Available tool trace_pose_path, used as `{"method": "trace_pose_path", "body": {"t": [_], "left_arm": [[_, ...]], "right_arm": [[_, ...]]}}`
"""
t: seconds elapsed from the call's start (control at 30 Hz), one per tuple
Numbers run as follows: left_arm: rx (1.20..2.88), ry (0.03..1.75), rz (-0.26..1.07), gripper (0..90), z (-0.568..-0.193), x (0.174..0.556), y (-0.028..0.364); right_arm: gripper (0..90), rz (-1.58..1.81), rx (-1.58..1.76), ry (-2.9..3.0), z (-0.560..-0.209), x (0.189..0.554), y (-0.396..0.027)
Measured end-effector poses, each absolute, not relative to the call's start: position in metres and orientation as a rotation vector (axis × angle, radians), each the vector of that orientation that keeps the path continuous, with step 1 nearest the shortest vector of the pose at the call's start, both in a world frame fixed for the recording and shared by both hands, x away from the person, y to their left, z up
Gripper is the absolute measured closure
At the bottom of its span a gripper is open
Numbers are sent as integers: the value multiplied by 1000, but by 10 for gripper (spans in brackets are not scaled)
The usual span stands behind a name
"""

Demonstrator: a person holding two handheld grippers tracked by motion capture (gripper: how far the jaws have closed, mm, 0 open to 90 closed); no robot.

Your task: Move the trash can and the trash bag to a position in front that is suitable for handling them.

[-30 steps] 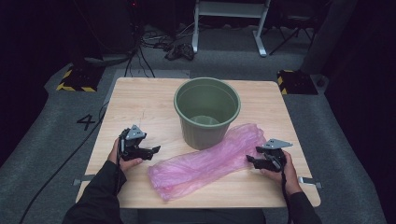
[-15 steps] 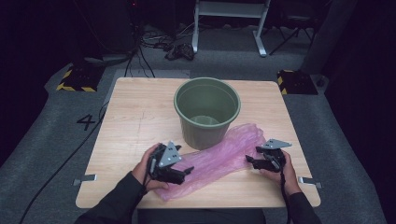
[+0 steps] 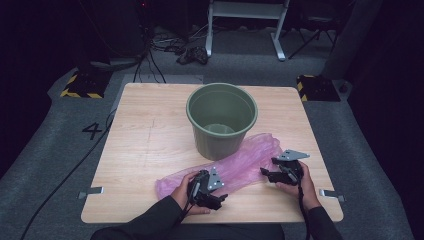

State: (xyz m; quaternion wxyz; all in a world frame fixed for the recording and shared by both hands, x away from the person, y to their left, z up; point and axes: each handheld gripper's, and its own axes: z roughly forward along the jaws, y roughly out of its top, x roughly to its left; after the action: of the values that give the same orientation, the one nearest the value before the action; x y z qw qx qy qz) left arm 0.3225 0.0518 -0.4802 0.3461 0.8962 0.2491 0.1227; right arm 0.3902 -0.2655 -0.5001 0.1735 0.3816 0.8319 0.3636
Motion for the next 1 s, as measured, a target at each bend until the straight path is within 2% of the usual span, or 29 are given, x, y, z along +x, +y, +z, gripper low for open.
{"method": "trace_pose_path", "body": {"t": [0.17, 0.37, 0.57, 0.73, 0.83, 0.9, 0.93, 0.97, 1.0], "left_arm": [[2356, 706, 318, 374, -489, 339, 69], [2390, 684, 315, 478, -487, 355, 94], [2405, 757, 380, 496, -484, 368, 127], [2383, 833, 388, 483, -485, 379, 150], [2360, 891, 400, 450, -486, 385, 161], [2350, 913, 398, 364, -486, 386, 163], [2343, 919, 395, 364, -487, 387, 164], [2307, 885, 373, 269, -485, 385, 162], [2294, 858, 375, 249, -483, 382, 159]], "right_arm": [[328, 1030, 1062, 2374, -500, 389, -263], [323, 1035, 1021, 2399, -499, 387, -258], [304, 1077, 978, 2413, -495, 382, -261], [303, 1133, 988, 2387, -489, 380, -273], [332, 1111, 1012, 2380, -490, 381, -277], [347, 1097, 1011, 2389, -491, 382, -277], [366, 1089, 1003, 2397, -492, 382, -276], [407, 1075, 985, 2417, -495, 382, -273], [415, 1065, 977, 2428, -496, 382, -272]]}}
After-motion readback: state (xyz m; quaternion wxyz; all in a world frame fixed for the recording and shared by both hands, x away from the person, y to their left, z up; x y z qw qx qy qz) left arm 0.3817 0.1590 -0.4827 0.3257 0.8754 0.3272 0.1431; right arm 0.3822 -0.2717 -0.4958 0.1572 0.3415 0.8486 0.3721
